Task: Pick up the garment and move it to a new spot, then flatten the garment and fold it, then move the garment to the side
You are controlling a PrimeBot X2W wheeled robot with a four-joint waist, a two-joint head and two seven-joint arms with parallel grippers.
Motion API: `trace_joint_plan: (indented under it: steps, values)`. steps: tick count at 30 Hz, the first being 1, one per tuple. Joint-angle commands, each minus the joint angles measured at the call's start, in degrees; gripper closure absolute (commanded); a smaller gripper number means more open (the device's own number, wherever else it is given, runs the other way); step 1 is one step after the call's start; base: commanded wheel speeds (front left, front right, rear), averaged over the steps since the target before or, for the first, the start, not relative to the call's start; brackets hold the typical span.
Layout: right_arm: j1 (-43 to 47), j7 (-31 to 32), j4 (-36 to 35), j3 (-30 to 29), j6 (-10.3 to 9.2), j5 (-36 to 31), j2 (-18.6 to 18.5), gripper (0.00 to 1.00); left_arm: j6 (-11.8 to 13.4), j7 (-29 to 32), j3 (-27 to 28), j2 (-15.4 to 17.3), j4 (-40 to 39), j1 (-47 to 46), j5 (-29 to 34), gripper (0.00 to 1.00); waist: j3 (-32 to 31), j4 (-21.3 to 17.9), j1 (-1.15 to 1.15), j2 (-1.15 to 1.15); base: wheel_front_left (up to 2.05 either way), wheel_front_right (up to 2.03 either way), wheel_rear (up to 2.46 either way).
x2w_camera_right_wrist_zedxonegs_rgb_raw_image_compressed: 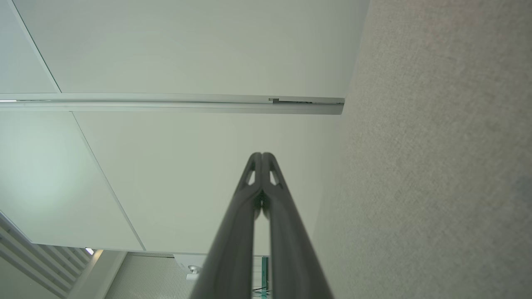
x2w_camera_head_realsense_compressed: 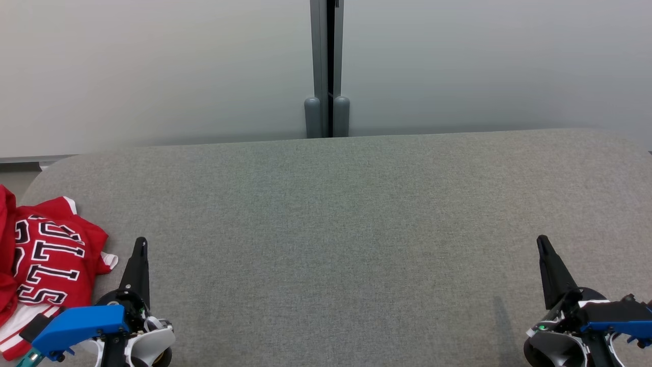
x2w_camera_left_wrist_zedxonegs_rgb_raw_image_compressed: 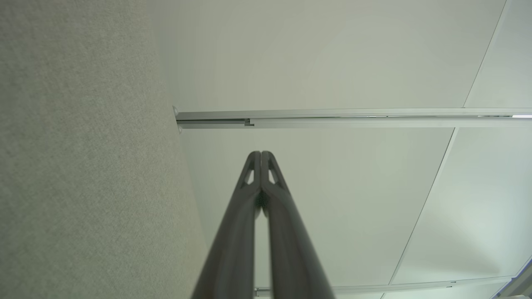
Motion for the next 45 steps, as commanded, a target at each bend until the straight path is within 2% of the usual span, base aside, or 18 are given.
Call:
trace_joint_plan:
  steps: [1, 45]
  values:
    - [-0.8, 0.0, 0.1, 0.0, 0.03, -0.1, 0.1, 1.00, -0.3, 0.1, 0.0, -0.1, 0.0, -0.7, -0.1, 1.00, 0.0, 0.0, 0.00, 0.00, 0.00, 0.00, 0.00]
    - [-0.8, 0.0, 0.1, 0.0, 0.03, -0.1, 0.1, 1.00, -0.3, 0.1, 0.0, -0.1, 0.0, -0.7, -0.1, 1.00, 0.0, 0.0, 0.00, 0.00, 0.00, 0.00, 0.00]
